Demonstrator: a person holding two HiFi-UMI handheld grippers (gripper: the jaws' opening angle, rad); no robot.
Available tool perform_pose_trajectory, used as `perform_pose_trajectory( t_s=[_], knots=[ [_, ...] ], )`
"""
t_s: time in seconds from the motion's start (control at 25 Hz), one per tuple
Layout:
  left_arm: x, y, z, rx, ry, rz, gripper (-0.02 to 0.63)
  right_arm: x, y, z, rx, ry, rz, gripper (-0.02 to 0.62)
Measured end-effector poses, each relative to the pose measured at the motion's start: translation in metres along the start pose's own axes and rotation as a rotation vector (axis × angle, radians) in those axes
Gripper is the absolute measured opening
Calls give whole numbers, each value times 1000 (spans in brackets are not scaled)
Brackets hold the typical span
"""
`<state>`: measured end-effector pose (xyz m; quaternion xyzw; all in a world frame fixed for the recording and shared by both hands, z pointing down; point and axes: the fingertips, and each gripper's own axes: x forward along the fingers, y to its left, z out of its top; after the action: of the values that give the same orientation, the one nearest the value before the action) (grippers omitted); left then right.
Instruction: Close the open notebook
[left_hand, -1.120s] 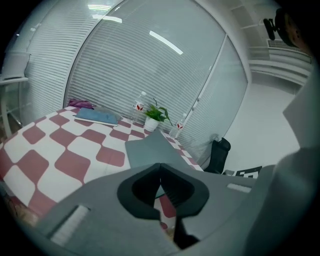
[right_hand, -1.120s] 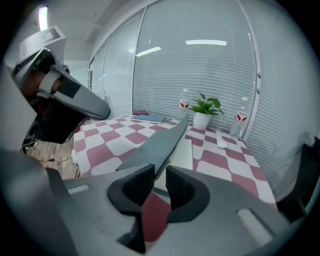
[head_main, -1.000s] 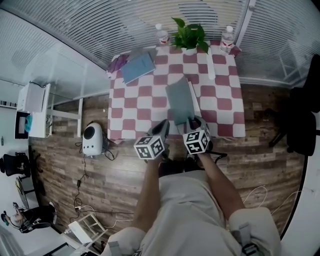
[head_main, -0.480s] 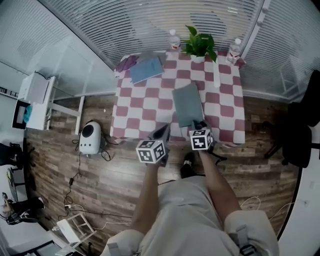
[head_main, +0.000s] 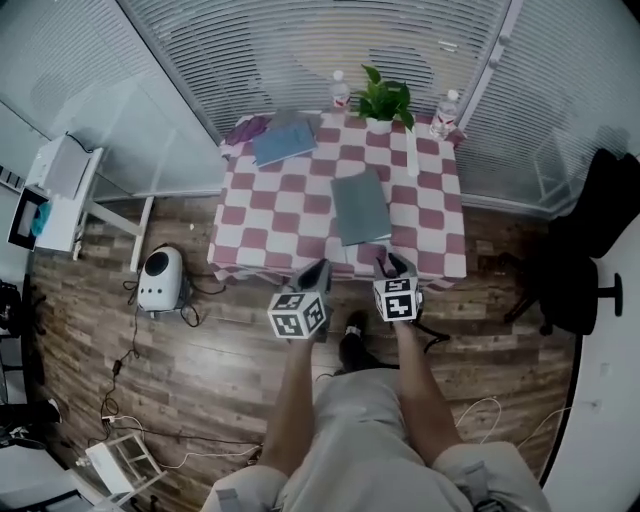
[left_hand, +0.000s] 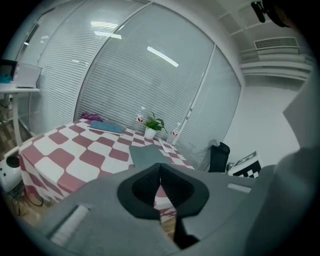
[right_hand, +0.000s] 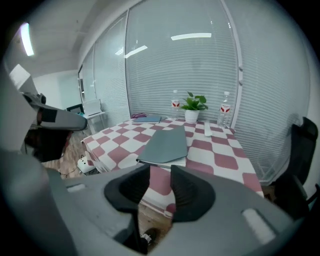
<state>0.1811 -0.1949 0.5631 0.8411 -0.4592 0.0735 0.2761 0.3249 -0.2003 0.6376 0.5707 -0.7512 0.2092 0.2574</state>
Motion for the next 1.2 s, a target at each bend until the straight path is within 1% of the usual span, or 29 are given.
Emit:
perform_pose_trajectory(
  t_s=[0.16,0.28,0.36,0.56,0.8,0.96,1.08,1.2],
  knots=[
    [-36,-28,-10,47,-39,23,9,-54,3,-4,49,-104,8,133],
    [-62,-45,-27,95,-39,33,9,-93,13,-16,68,-152,0,132],
    [-75,-56,-40,106,-34,29,9,-112,19,-26,67,-162,-1,132],
    [-99,-79,-65,111,-30,16,9,-148,33,-52,15,-167,9,130],
    [-121,-87,-72,174,-16,23,9,-174,38,-64,41,-190,1,127],
    [-132,-87,-72,161,-29,29,9,-186,38,-68,67,-199,-8,95],
    [-134,-93,-75,172,-23,18,9,-192,40,-67,85,-216,2,84],
    [-136,-98,-79,188,-17,6,9,-198,41,-68,96,-223,6,2]
  ],
)
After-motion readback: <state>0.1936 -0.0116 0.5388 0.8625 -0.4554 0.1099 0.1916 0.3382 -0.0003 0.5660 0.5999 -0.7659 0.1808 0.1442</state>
